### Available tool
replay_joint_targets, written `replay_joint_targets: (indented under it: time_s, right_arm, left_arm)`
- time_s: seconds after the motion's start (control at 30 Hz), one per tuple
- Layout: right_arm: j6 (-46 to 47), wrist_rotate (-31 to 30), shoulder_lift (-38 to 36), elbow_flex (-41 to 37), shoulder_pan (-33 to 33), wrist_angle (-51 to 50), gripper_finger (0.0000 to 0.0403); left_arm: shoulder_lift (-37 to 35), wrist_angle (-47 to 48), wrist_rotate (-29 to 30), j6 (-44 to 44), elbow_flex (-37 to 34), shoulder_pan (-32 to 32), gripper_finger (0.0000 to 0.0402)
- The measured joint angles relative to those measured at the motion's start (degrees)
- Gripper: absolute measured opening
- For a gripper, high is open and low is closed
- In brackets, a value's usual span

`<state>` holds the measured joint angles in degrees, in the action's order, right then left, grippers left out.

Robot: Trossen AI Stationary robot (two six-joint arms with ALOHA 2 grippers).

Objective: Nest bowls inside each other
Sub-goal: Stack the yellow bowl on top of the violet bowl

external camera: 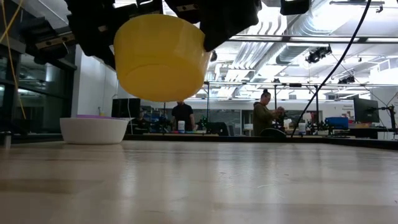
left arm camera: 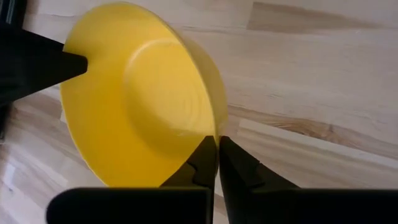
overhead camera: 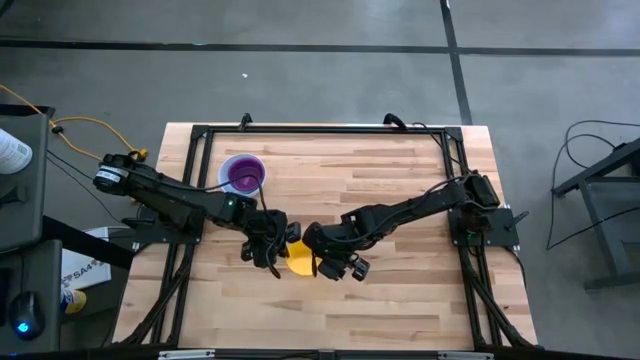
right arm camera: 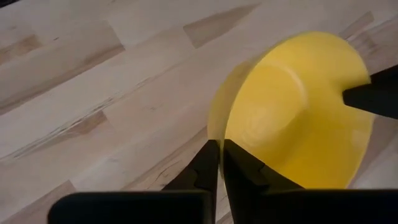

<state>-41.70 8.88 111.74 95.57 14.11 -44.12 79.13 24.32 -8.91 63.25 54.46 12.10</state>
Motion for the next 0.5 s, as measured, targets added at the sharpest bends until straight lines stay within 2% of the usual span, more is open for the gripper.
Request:
replay_joint_targets:
  time_s: [0.13,0.3,0.5]
  right_arm:
    - [0.5,-0.3,0.0,0.0,0.0,1.3,0.0030]
    - [0.6,-4.0,0.0,0.0,0.1,1.5,0.0057]
    - [0.7,-4.4,0.0,0.0,0.1,2.3,0.0087]
  left_arm:
    - [0.0,0.0,0.0,0.0,0.0,0.0,0.0002]
    - [0.0,-0.5,0.4,-0.1,0.0,0.0,0.0001]
    - [-0.1,-0.7,0.5,-0.2,0.0,-0.1,0.0001]
